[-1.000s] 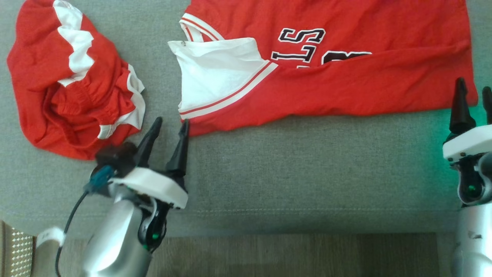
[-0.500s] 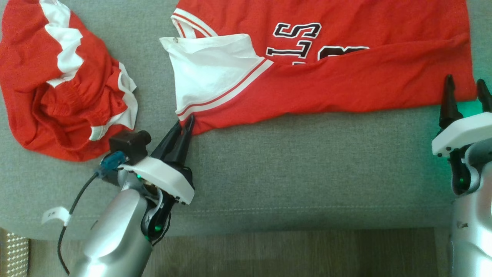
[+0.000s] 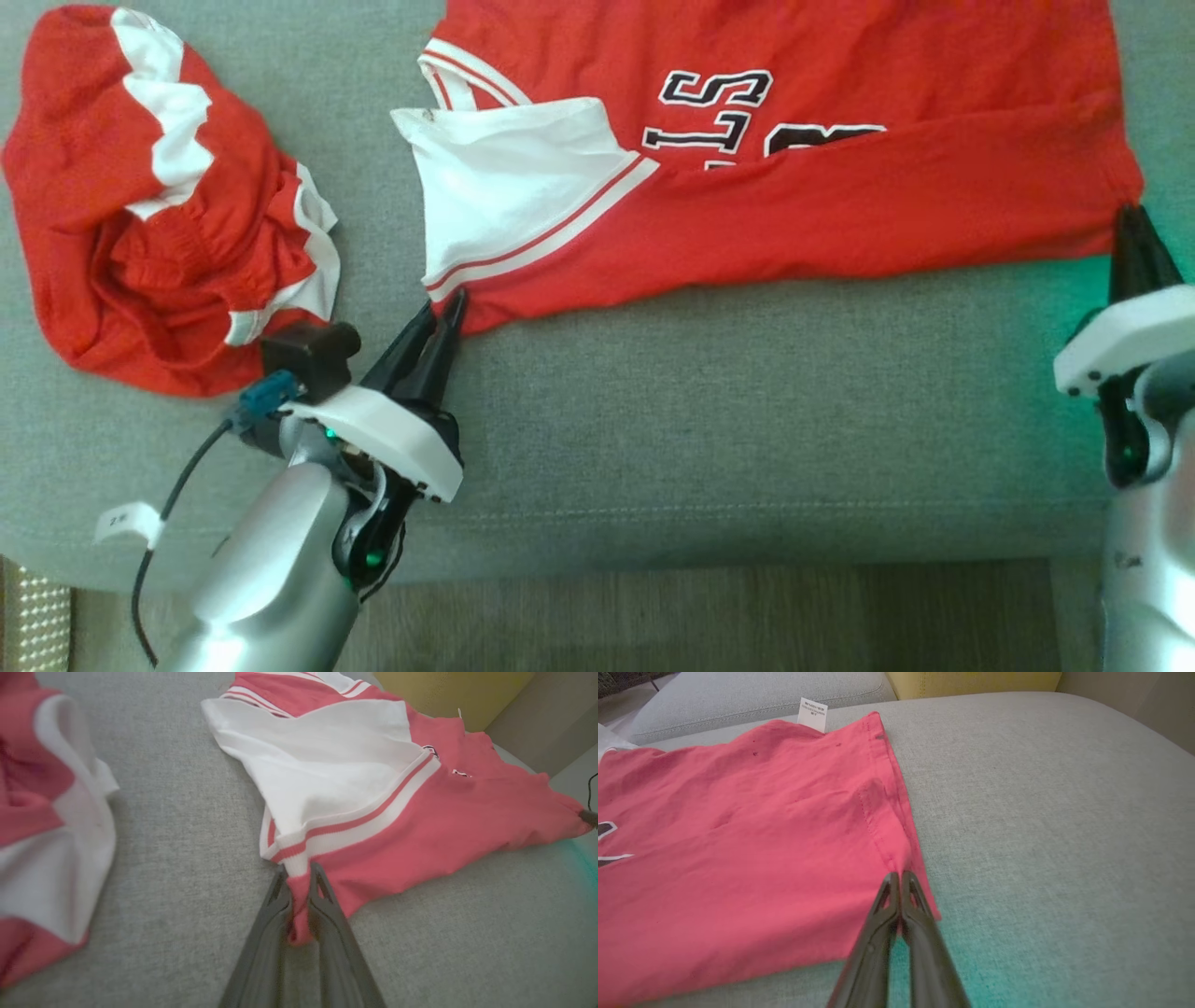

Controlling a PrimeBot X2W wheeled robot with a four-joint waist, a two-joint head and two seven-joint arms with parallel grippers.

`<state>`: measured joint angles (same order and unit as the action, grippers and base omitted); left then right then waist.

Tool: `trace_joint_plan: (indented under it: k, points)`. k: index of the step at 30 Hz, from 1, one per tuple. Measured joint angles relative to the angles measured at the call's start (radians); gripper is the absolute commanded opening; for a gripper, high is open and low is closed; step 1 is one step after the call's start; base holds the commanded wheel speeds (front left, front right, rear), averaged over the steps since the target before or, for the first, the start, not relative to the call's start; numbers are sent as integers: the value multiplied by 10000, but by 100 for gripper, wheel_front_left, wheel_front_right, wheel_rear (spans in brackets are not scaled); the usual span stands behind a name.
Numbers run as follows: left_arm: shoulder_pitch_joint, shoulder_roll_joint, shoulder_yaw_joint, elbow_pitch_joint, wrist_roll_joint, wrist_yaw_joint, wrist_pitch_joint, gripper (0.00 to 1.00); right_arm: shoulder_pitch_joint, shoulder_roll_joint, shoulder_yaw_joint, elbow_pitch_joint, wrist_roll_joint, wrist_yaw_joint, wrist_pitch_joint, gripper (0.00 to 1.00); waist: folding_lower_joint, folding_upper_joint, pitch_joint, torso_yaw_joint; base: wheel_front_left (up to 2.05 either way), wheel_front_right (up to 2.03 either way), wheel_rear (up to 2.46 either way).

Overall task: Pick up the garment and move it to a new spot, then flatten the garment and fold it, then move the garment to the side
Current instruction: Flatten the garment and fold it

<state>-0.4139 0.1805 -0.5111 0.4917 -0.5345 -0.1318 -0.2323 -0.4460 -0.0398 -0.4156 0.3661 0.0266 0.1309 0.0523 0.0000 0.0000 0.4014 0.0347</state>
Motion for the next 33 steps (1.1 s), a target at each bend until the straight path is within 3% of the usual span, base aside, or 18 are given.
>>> trace_joint_plan:
  k: [14, 27, 28, 29, 30, 33]
  points:
    - [1240, 623, -222, -819, -376, 15, 416, 0, 1799, 23, -334, -997, 263, 4, 717, 0, 0, 0, -573, -135, 0, 0, 0]
    - [2648, 1032, -424, -2721, -773, 543, 1618, 0, 3092, 35, -575, -2127, 353, 4, 1415, 0, 0, 0, -656, -112, 0, 0, 0]
    - [2700, 1051, -437, -2782, -775, 579, 1703, 14, 3134, 35, -573, -2150, 353, 4, 1425, 24, 0, 0, -692, -110, 0, 0, 0]
    - [2730, 1070, -458, -2828, -775, 662, 1778, 50, 3165, 35, -573, -2161, 353, 4, 1465, 100, 0, 0, -733, -109, 0, 0, 0]
    - [2756, 1097, -479, -2903, -773, 748, 1847, 100, 3178, 35, -573, -2180, 351, 4, 1490, 100, 0, 0, -778, -109, 0, 0, 0]
    - [2894, 1202, -460, -3081, -775, 1011, 1958, 100, 3185, 33, -587, -2414, 355, 2, 1471, 100, 0, 0, -950, -98, 0, 0, 0]
